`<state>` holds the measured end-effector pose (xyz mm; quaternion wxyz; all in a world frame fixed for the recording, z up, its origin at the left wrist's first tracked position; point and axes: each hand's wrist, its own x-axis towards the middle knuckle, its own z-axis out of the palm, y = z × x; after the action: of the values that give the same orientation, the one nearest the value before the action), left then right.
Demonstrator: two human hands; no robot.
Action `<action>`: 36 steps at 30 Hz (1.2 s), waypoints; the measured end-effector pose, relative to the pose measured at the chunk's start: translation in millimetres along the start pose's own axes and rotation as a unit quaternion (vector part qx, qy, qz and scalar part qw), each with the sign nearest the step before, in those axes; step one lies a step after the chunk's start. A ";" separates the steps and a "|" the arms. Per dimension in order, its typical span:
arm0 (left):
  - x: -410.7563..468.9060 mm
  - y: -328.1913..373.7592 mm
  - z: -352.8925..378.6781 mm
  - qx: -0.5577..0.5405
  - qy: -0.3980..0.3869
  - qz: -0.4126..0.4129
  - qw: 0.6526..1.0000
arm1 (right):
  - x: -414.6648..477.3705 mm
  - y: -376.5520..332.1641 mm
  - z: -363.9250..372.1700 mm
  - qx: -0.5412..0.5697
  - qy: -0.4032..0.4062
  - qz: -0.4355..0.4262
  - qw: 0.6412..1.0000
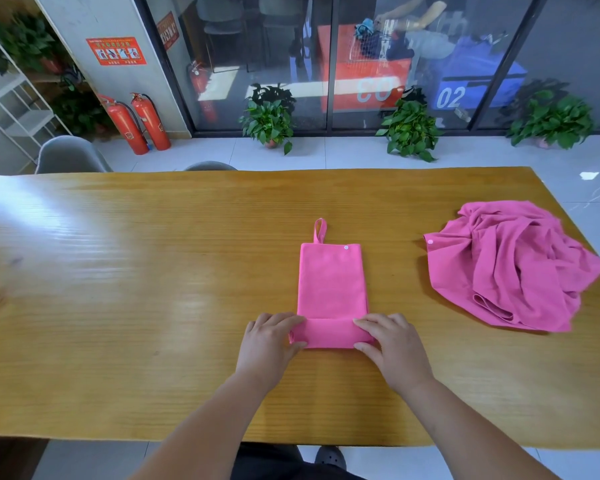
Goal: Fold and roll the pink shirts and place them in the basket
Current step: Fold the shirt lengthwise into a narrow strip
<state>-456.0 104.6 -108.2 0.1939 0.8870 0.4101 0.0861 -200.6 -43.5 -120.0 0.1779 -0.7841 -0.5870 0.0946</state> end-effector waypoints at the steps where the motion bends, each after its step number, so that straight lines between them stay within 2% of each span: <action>1: 3.7 0.2 -3.4 -0.020 -0.021 -0.013 1.000 | 4.1 0.6 -3.8 0.025 -0.019 0.012 0.999; 6: 15.4 -10.7 -16.6 -0.120 -0.132 -0.064 0.982 | 12.4 5.3 -20.9 0.110 -0.119 0.053 0.985; 8: 17.1 -13.4 -16.9 -0.150 -0.149 -0.077 0.974 | 12.7 5.5 -21.4 0.117 -0.139 0.060 0.982; 10: 16.8 -12.2 -14.1 -0.130 -0.104 -0.055 0.985 | 13.1 3.6 -18.8 0.101 -0.103 0.048 0.988; 15: 10.6 -1.4 -1.2 -0.014 0.039 0.028 0.999 | 9.3 -8.9 -5.6 0.002 0.070 -0.042 0.997; 18: -0.1 -1.3 6.4 0.044 0.085 0.076 0.993 | -0.8 -7.4 3.7 -0.068 0.100 -0.086 0.989; 24: -6.0 -5.3 -0.7 0.043 -0.019 0.031 0.998 | -7.0 1.4 -1.7 -0.113 0.031 -0.095 0.989; 31: 16.5 -8.9 -18.8 -0.080 -0.129 -0.071 0.986 | 7.7 1.9 -21.4 -0.029 -0.105 0.003 0.994; 33: 19.8 -8.8 -18.3 -0.099 -0.125 -0.070 0.985 | 8.1 -0.1 -24.7 -0.008 -0.105 0.008 0.994; 36: 18.5 -4.5 -11.5 -0.088 -0.048 -0.023 0.995 | 6.8 -4.5 -20.9 -0.001 -0.036 -0.001 0.999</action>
<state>-450.7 124.5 -99.7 0.2924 0.8599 0.4116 0.0752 -195.1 -39.4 -98.6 0.1562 -0.7797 -0.5940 0.1216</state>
